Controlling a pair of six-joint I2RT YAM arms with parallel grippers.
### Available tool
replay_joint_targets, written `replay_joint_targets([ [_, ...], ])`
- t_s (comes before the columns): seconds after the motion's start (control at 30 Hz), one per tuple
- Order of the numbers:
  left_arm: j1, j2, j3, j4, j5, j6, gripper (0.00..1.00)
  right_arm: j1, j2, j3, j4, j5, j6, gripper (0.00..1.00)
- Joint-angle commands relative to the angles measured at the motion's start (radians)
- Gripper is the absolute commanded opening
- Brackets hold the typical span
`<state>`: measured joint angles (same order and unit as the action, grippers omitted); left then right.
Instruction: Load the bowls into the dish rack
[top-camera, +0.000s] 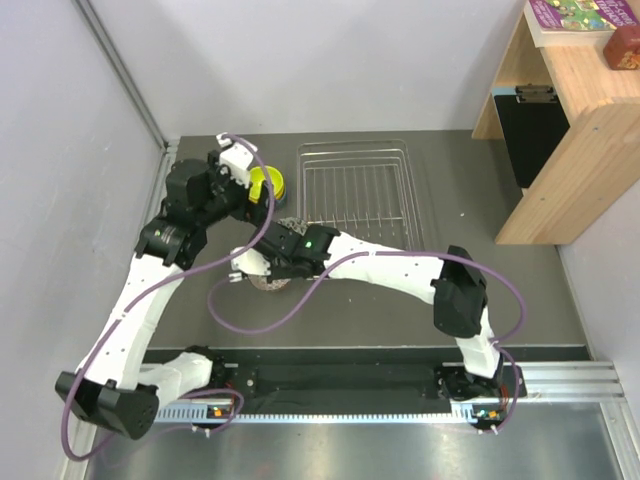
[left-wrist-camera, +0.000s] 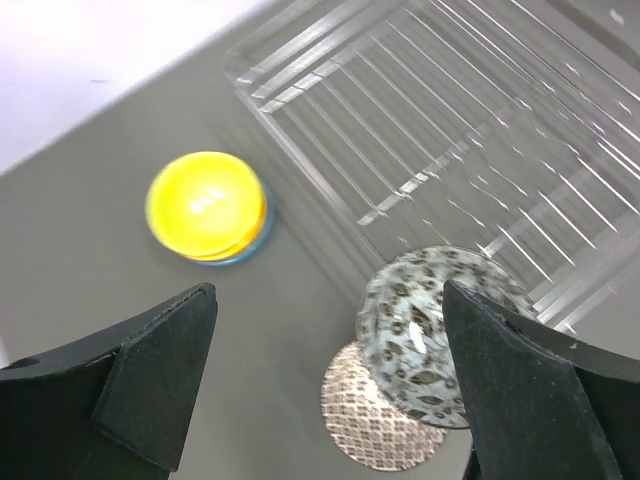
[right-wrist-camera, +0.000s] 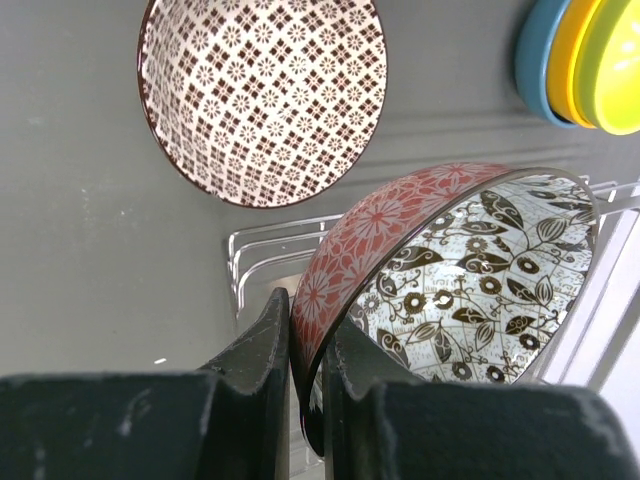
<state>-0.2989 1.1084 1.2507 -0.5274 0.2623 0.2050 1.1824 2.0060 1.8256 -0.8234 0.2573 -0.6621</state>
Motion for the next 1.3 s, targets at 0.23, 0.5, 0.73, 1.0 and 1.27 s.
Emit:
replay_joint_targets([
  [0.23, 0.030, -0.180, -0.115, 0.196, -0.283, -0.067, 0.99, -0.127, -0.128, 0.009, 0.093, -0.127, 0.113, 0.00],
  [0.5, 0.064, -0.206, -0.200, 0.138, -0.170, -0.003, 0.99, -0.253, -0.196, 0.017, 0.104, -0.271, 0.194, 0.00],
  [0.73, 0.072, -0.268, -0.319, 0.055, 0.017, 0.076, 0.99, -0.431, -0.248, 0.043, 0.125, -0.645, 0.364, 0.00],
  [1.0, 0.073, -0.294, -0.412, 0.007, 0.081, 0.123, 0.99, -0.566, -0.266, 0.032, 0.229, -1.068, 0.556, 0.00],
  [1.27, 0.081, -0.346, -0.470, 0.013, 0.109, 0.134, 0.99, -0.616, -0.274, -0.187, 0.594, -1.334, 0.803, 0.00],
])
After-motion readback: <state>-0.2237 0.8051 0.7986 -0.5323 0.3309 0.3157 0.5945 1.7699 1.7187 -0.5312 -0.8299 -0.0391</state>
